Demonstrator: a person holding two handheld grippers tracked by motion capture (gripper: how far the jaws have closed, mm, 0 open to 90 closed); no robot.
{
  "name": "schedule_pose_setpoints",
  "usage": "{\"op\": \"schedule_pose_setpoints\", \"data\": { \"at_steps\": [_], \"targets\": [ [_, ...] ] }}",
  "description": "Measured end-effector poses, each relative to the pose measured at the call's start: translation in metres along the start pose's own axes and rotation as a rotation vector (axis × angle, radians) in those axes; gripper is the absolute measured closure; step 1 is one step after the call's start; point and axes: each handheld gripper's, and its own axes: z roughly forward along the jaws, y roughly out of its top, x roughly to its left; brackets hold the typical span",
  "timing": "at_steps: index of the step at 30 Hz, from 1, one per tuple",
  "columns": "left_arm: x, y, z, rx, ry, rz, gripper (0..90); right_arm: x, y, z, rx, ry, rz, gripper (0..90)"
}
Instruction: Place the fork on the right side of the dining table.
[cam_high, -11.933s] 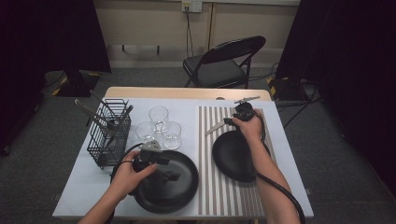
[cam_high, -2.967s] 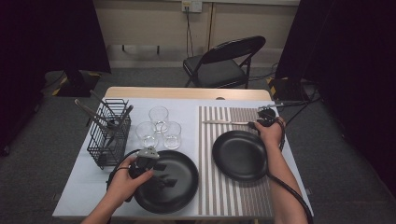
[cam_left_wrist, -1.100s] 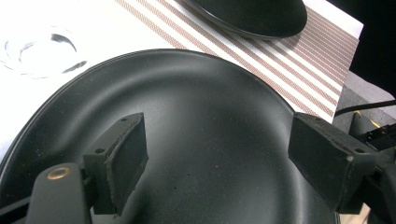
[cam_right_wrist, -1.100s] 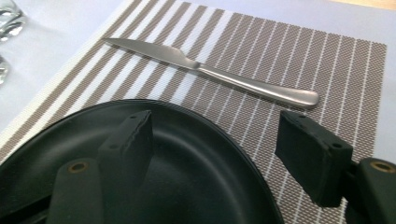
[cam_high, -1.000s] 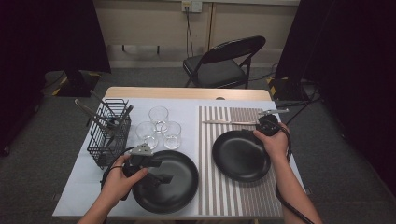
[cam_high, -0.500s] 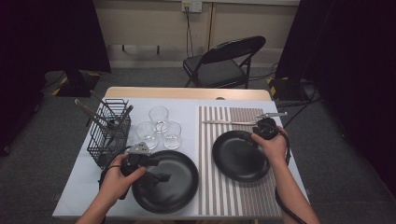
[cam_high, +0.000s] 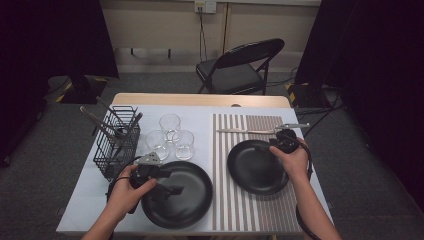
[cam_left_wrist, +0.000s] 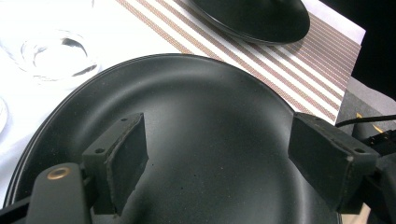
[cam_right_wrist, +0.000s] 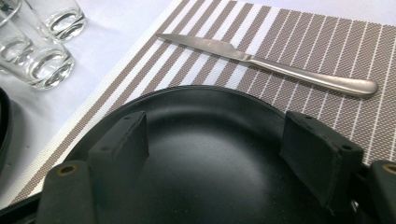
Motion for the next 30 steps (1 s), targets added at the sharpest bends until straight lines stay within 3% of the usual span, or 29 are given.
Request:
{"op": "schedule_pose_setpoints", "data": {
  "at_steps": [12, 30],
  "targets": [
    [0.0, 0.001, -0.001, -0.005, 0.0, 0.004, 19.3, 0.014, -0.001, -0.004, -0.003, 0.02, -0.04, 22.2],
    [0.0, 0.001, 0.0, -0.004, -0.003, -0.001, 19.3, 0.019, -0.014, -0.015, -0.01, 0.06, -0.051, 21.0]
  ]
}}
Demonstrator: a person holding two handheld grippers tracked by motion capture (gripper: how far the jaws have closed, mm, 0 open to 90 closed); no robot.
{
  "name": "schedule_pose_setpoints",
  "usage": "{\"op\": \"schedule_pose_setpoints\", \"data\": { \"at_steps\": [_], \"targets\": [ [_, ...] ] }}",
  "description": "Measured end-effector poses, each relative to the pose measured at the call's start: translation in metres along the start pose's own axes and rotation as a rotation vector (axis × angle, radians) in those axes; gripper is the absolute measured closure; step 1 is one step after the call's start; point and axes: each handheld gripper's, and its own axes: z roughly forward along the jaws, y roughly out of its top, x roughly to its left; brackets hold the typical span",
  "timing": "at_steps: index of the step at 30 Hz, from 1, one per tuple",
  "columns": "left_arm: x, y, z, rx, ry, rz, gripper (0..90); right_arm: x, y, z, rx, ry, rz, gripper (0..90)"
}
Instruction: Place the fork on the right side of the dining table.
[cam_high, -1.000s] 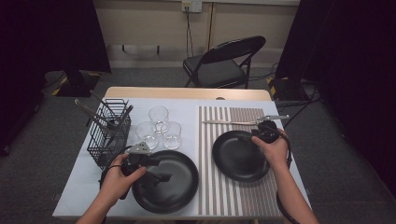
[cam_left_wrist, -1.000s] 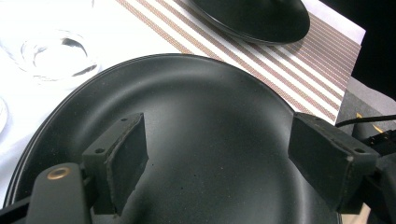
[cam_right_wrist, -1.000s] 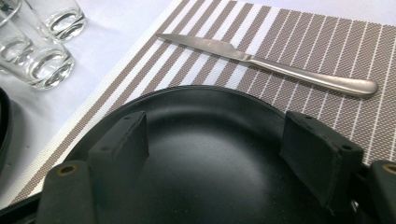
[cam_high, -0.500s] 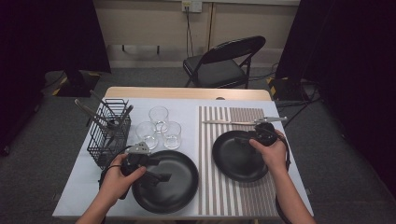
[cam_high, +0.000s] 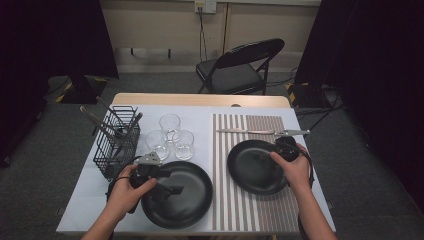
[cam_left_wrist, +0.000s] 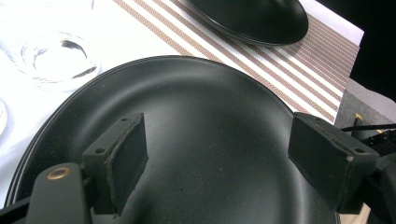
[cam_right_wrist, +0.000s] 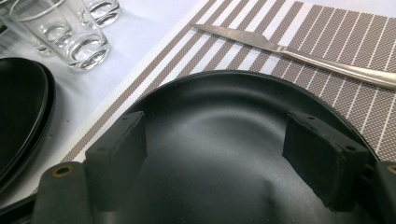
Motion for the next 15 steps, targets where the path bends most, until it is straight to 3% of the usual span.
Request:
{"op": "schedule_pose_setpoints", "data": {
  "at_steps": [15],
  "targets": [
    [0.002, -0.001, -0.001, 0.007, 0.014, 0.006, 19.6, 0.015, -0.009, -0.008, -0.021, 0.014, -0.025, 20.6]
  ]
}}
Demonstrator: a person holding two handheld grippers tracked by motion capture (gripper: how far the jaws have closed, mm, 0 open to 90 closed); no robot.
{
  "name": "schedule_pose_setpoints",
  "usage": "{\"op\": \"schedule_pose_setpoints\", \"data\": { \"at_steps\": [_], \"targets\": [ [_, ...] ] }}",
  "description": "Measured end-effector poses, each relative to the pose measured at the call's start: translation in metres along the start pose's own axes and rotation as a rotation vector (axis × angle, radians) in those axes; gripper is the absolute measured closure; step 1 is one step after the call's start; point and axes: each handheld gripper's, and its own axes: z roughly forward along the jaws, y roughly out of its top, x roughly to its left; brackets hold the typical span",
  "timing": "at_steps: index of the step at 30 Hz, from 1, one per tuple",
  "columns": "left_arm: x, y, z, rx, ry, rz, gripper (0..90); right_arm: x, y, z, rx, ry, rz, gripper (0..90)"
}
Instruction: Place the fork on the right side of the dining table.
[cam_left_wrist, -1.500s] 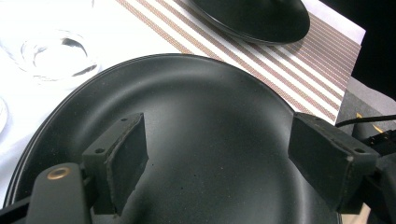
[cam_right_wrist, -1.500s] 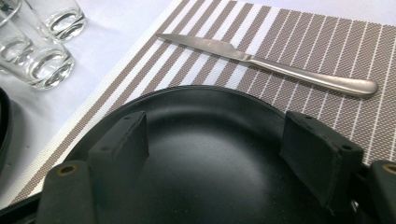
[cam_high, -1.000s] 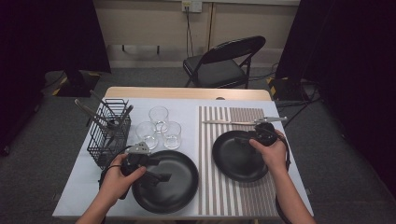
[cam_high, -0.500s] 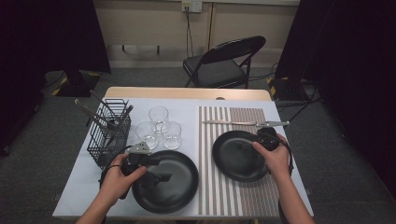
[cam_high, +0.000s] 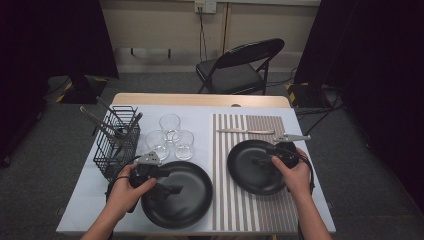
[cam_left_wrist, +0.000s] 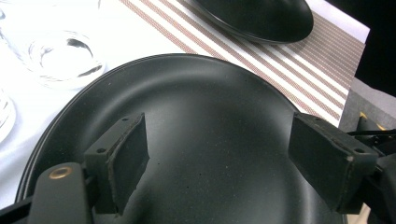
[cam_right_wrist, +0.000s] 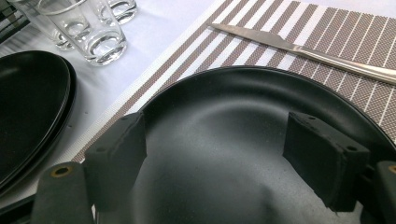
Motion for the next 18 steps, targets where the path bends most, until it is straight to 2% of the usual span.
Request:
{"op": "schedule_pose_setpoints", "data": {
  "at_steps": [9, 15, 18],
  "targets": [
    [0.001, -0.001, 0.0, -0.003, 0.009, 0.001, 19.2, 0.005, -0.009, -0.001, -0.004, 0.024, 0.013, 20.5],
    [0.002, 0.0, 0.0, -0.001, 0.014, 0.0, 18.9, 0.008, -0.012, -0.005, -0.014, 0.016, 0.019, 20.5],
    [0.003, 0.0, -0.002, -0.002, 0.026, 0.002, 18.9, 0.01, -0.012, -0.007, -0.011, 0.009, 0.004, 20.6]
  ]
}}
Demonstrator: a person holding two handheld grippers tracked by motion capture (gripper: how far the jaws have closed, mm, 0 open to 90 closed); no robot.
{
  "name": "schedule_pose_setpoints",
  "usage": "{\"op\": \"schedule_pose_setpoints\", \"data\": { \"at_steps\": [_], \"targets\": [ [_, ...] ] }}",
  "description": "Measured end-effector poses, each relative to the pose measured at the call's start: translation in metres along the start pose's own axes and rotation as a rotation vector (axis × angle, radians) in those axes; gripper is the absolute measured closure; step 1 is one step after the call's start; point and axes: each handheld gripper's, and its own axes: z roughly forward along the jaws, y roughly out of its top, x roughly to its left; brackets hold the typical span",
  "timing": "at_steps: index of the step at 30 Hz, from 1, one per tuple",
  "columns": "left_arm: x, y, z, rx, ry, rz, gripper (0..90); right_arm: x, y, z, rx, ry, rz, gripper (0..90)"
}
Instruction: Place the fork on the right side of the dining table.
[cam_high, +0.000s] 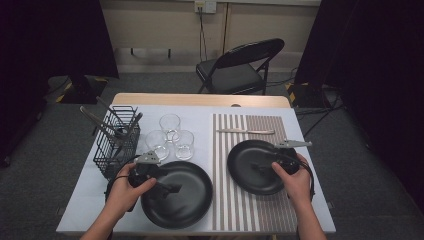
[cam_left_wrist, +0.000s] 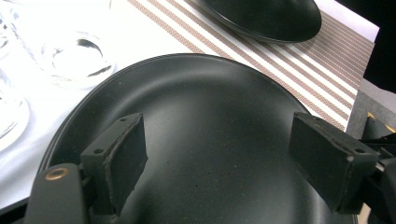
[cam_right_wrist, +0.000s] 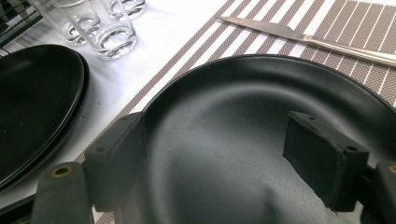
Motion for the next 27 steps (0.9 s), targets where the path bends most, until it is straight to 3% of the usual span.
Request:
{"op": "schedule_pose_setpoints", "data": {
  "at_steps": [7, 16, 23, 27],
  "targets": [
    [0.001, 0.002, -0.004, -0.008, -0.004, -0.009, 18.3, 0.002, -0.002, -0.006, -0.029, 0.035, 0.036, 20.5],
    [0.003, 0.007, -0.016, -0.013, 0.029, -0.02, 18.2, 0.009, -0.005, -0.007, -0.023, 0.038, 0.012, 20.5],
    [0.006, 0.012, -0.029, -0.022, 0.055, -0.036, 18.2, 0.018, -0.008, -0.001, 0.028, 0.039, -0.038, 20.6],
    [0.005, 0.015, -0.035, -0.024, 0.062, -0.039, 18.1, 0.016, -0.007, -0.004, 0.016, 0.034, -0.03, 20.6]
  ]
}}
